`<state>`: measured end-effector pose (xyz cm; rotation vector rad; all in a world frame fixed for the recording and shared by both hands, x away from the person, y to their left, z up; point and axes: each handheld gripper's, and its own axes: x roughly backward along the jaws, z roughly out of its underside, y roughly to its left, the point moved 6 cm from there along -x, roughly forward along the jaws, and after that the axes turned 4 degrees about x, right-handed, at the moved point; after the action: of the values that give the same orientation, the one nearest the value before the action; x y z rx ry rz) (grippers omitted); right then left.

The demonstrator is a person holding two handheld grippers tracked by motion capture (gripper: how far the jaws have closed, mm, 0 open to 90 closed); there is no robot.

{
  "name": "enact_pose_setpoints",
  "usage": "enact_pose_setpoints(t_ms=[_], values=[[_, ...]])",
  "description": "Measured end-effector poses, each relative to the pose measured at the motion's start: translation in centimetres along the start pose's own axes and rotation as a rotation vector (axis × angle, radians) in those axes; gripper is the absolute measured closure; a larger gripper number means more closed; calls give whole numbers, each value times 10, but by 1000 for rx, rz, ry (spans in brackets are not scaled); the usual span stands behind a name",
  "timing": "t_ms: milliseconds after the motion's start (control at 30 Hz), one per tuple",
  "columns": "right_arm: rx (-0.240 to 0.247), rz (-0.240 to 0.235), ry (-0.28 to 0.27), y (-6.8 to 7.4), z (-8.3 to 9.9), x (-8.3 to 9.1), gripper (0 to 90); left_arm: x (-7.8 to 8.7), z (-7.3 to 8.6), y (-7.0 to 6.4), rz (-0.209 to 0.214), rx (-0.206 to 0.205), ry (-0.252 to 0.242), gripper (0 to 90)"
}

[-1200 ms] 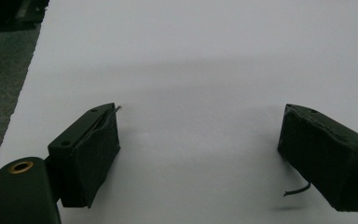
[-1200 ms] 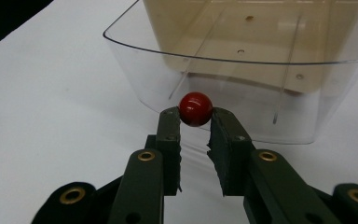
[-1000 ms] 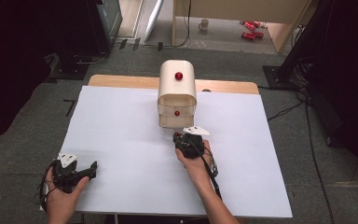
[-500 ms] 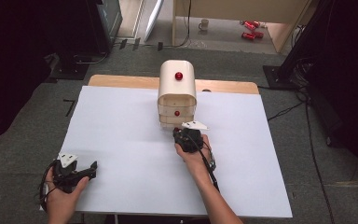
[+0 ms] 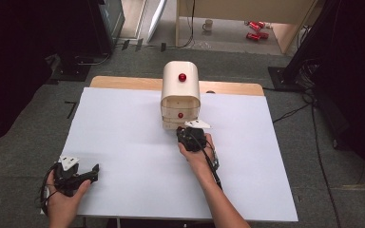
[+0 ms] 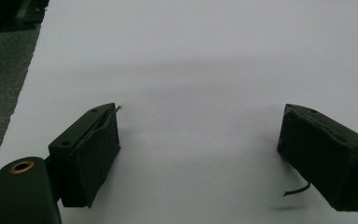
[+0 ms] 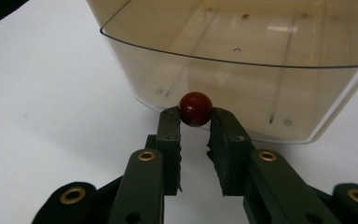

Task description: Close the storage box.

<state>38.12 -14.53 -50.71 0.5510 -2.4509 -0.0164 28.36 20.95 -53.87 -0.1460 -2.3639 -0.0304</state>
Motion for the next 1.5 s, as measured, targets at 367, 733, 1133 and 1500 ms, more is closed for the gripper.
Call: enact_pose_setpoints(t_ms=[367, 733, 1133, 1500], values=[[-12, -22, 1, -2, 0, 1, 663, 0, 0, 0, 0, 0, 0, 127], [51, 78, 46, -26, 14, 21, 84, 0, 0, 0, 1, 1, 0, 128], [67, 157, 57, -66, 38, 59, 0, 0, 0, 0, 0, 0, 0, 128], [38, 186, 102, -101, 68, 91, 0, 0, 0, 0, 0, 0, 0, 128]])
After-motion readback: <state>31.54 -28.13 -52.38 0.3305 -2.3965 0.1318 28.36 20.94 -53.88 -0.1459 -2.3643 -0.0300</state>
